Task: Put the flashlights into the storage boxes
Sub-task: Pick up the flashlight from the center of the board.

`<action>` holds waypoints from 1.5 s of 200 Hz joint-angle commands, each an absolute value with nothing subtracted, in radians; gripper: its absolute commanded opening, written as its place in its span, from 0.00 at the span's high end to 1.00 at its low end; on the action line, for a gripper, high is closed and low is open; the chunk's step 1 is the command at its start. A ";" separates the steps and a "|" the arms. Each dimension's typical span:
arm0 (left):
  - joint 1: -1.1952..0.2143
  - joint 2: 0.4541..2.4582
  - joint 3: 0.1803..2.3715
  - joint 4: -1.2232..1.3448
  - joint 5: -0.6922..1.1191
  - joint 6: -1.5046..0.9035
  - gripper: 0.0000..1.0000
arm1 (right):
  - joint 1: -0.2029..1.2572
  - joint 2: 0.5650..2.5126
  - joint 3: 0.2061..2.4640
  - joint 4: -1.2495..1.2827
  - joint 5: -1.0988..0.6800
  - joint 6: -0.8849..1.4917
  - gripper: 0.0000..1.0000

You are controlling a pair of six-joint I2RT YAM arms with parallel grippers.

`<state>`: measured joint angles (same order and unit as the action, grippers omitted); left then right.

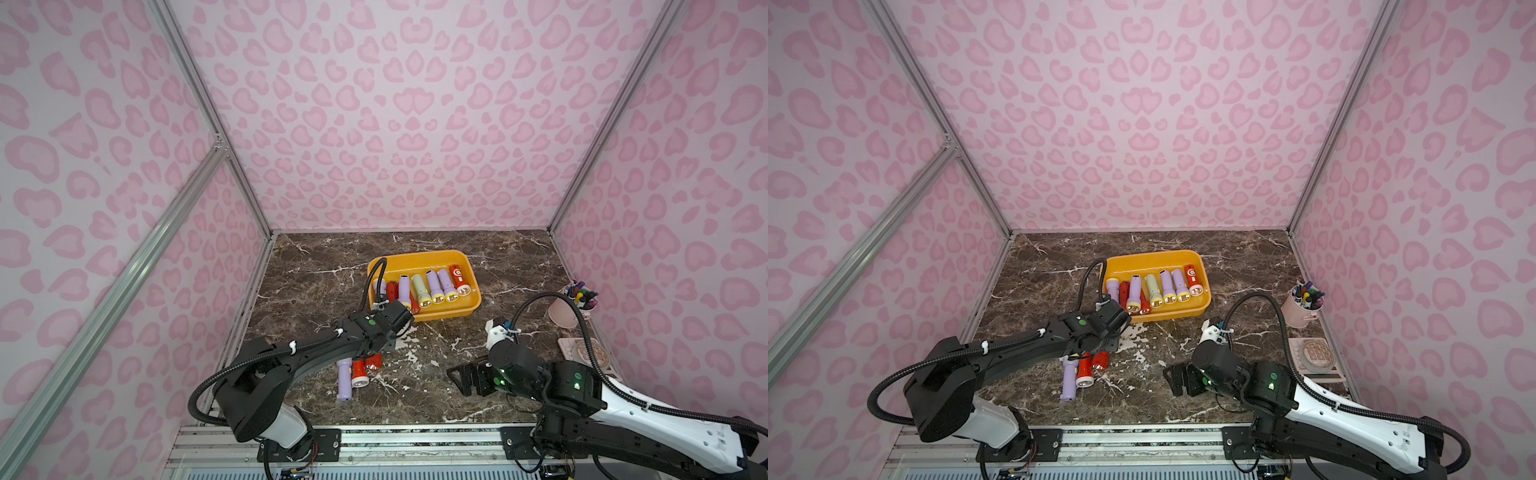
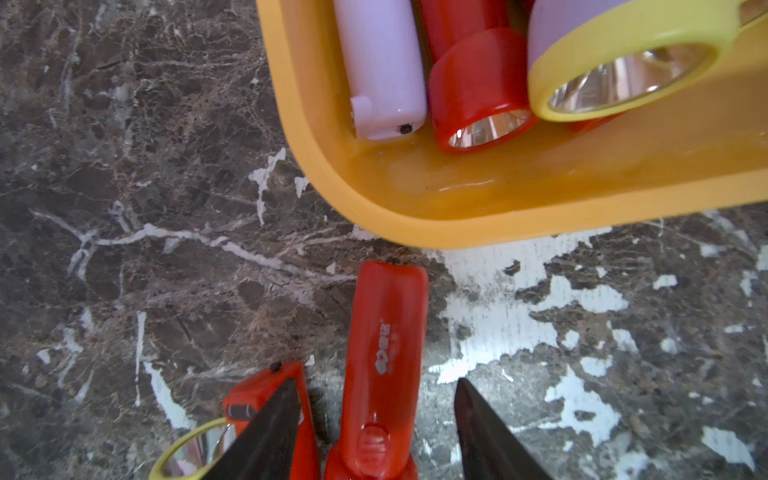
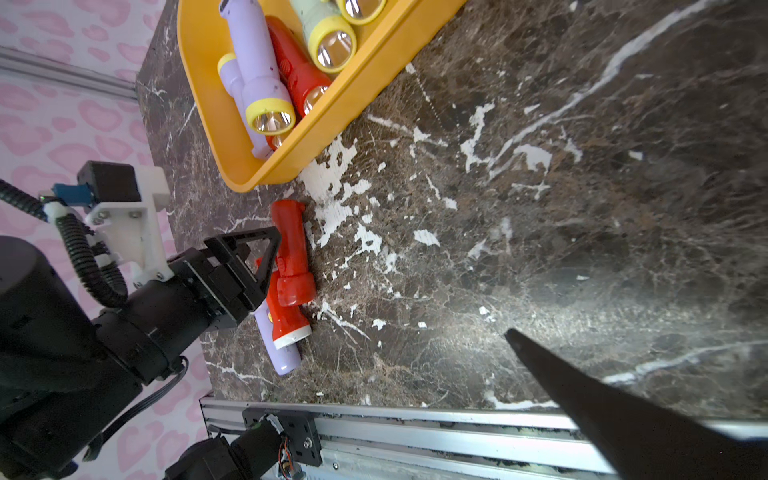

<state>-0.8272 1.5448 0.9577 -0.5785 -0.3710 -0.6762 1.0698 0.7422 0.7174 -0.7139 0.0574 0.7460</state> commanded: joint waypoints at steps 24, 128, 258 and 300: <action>-0.753 1.620 0.977 -0.498 -0.297 -0.606 0.39 | 0.905 0.691 0.703 -0.764 -0.042 0.674 0.01; -0.713 1.732 1.015 -0.449 -0.241 -0.578 0.71 | 0.854 0.900 0.709 -0.611 -0.168 0.610 0.01; -0.745 1.529 1.025 -0.596 -0.271 -0.619 0.85 | 0.835 0.950 0.746 -0.606 -0.181 0.564 0.01; -0.744 1.509 1.102 -0.653 -0.306 -0.605 0.85 | 0.831 0.922 0.751 -0.616 -0.178 0.565 0.01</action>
<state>-0.7464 1.5181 1.0477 -0.6056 -0.2630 -0.6056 0.8349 0.9321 0.7441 -0.6193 -0.1841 0.5789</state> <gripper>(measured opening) 0.351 0.990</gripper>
